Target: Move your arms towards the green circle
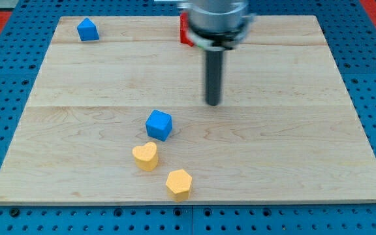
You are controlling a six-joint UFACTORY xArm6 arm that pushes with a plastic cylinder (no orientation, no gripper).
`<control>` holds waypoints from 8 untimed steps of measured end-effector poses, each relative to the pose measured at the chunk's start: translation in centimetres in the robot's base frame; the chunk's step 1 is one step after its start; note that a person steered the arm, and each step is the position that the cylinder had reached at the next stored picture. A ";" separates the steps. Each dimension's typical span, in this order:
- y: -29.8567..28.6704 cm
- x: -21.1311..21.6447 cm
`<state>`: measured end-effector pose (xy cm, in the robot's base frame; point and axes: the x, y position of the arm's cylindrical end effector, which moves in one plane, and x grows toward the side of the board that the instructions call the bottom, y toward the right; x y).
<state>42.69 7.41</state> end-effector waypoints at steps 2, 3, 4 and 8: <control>8.8 -6.9; 8.8 -12.7; 8.8 -16.9; -2.9 -21.9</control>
